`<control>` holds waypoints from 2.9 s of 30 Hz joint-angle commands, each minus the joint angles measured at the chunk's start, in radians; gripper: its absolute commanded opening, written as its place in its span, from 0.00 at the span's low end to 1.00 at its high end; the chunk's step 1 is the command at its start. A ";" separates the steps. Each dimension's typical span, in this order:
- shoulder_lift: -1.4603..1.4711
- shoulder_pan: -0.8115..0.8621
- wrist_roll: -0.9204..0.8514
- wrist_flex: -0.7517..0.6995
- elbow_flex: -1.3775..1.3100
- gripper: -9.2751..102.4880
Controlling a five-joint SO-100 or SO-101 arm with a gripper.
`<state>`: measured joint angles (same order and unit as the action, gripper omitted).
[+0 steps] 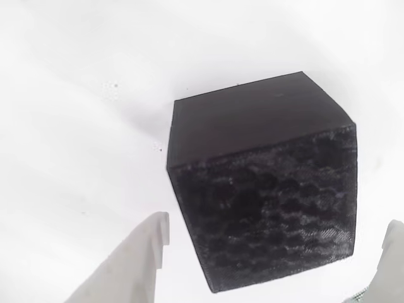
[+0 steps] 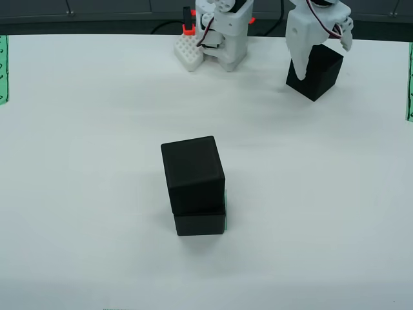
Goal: Stack 3 Blocks on the chosen place.
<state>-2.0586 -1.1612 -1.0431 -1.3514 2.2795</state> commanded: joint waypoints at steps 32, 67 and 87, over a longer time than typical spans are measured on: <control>-0.051 0.110 -0.026 0.052 -0.020 0.24; -0.704 0.795 -0.511 0.331 -0.054 0.27; -0.850 1.077 -0.614 0.575 0.173 0.27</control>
<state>-2.8900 -0.1043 -1.6567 -0.8283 2.4482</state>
